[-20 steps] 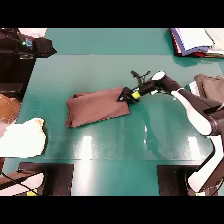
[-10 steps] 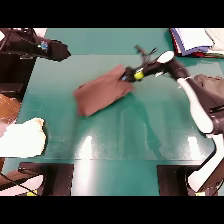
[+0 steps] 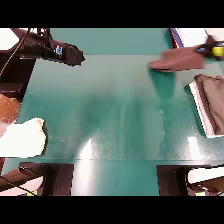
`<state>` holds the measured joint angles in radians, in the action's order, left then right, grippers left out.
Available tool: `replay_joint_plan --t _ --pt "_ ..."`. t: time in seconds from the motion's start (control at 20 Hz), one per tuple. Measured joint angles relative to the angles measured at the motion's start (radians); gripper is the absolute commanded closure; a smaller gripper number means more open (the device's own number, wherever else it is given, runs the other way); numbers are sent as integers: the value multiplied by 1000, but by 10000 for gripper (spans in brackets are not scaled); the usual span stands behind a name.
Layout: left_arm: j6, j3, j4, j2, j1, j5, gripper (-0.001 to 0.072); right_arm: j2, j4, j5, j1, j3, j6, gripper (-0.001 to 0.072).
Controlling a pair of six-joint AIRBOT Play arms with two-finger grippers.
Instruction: Fold the shirts.
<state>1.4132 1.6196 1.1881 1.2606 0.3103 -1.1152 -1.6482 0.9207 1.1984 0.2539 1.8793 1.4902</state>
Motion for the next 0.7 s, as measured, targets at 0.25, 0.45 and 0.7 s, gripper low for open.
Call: replay_joint_plan --t 0.25,0.45,0.7 --pt "2 0 -18 0 9 4 685 33 14 17 217 2 10 699" --pt "3 0 -35 0 11 6 685 39 -10 18 277 33 3 698" --pt "4 0 -41 0 11 6 684 70 -46 20 302 154 -4 699"
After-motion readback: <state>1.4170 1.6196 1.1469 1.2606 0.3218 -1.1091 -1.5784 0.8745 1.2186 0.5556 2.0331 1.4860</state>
